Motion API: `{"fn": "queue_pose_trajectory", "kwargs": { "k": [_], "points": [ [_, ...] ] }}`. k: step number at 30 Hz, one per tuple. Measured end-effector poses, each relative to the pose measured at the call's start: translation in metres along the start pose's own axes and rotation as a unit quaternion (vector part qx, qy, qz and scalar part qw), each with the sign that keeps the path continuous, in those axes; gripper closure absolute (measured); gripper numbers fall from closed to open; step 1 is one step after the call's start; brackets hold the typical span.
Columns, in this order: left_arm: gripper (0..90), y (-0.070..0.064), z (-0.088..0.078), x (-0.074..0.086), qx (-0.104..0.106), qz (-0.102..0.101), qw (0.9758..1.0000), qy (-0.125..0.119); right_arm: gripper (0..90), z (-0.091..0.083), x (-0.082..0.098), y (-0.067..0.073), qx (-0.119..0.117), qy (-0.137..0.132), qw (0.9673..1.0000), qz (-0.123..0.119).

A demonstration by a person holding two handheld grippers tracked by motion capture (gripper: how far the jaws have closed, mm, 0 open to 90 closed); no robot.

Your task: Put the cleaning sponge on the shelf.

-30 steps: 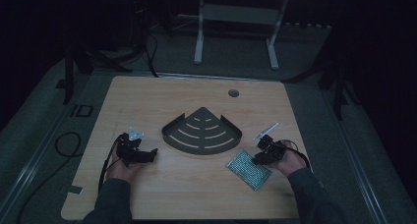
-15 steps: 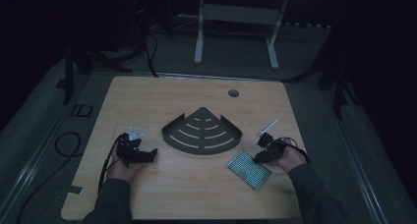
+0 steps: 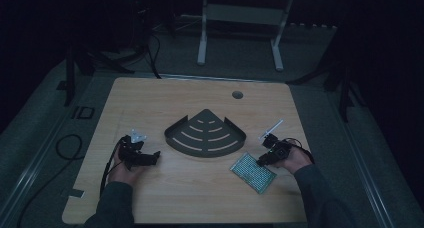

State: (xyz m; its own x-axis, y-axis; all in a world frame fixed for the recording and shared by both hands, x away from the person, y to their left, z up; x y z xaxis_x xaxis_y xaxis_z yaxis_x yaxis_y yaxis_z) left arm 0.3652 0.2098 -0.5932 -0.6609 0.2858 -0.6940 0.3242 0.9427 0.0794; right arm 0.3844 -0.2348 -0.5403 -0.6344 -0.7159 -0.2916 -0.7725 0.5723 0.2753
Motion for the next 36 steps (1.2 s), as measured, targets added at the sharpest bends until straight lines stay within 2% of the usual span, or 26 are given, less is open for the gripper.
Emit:
{"fn": "queue_pose_trajectory", "kwargs": {
  "k": [6, 10, 15, 26, 30, 36],
  "points": [
    [3.7, 0.0, 0.0, 0.0, 0.0, 0.0, 1.0, 0.0, 71.1, 0.001, -0.003, 0.001, -0.006, 0.006, 1.0, -0.001],
    [3.7, 0.0, 0.0, 0.0, 0.0, 0.0, 1.0, 0.0, 72.8, 0.005, -0.004, -0.002, -0.01, 0.025, 0.9996, 0.004],
    [3.6, 0.0, 0.0, 0.0, 0.0, 0.0, 1.0, 0.0, 73.1, 0.006, -0.004, -0.004, -0.023, 0.031, 0.9991, 0.015],
    [3.7, 0.0, 0.0, 0.0, 0.0, 0.0, 1.0, 0.0, 74.8, 0.009, -0.007, -0.01, -0.047, 0.05, 0.9974, 0.02],
    [3.6, 0.0, 0.0, 0.0, 0.0, 0.0, 1.0, 0.0, 77.5, 0.009, -0.008, -0.011, -0.053, 0.058, 0.9966, 0.024],
    [3.6, 0.0, 0.0, 0.0, 0.0, 0.0, 1.0, 0.0, 84.8, 0.009, -0.01, -0.01, -0.046, 0.07, 0.9962, 0.021]
  ]
}}
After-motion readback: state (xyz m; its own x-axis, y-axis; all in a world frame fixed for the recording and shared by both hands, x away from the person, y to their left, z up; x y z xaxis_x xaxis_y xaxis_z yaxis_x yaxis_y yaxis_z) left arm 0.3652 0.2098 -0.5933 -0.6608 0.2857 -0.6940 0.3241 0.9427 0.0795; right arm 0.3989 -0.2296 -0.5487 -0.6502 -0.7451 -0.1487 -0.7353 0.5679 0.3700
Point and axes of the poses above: each handheld gripper's, and its own axes: z roughly forward along the jaws, x roughly out of its underside, y roughly to its left, the point moved 4 cm from there along z, roughly forward along the jaws, and after that the axes turned 7 degrees about -x, right-handed, at the moved point
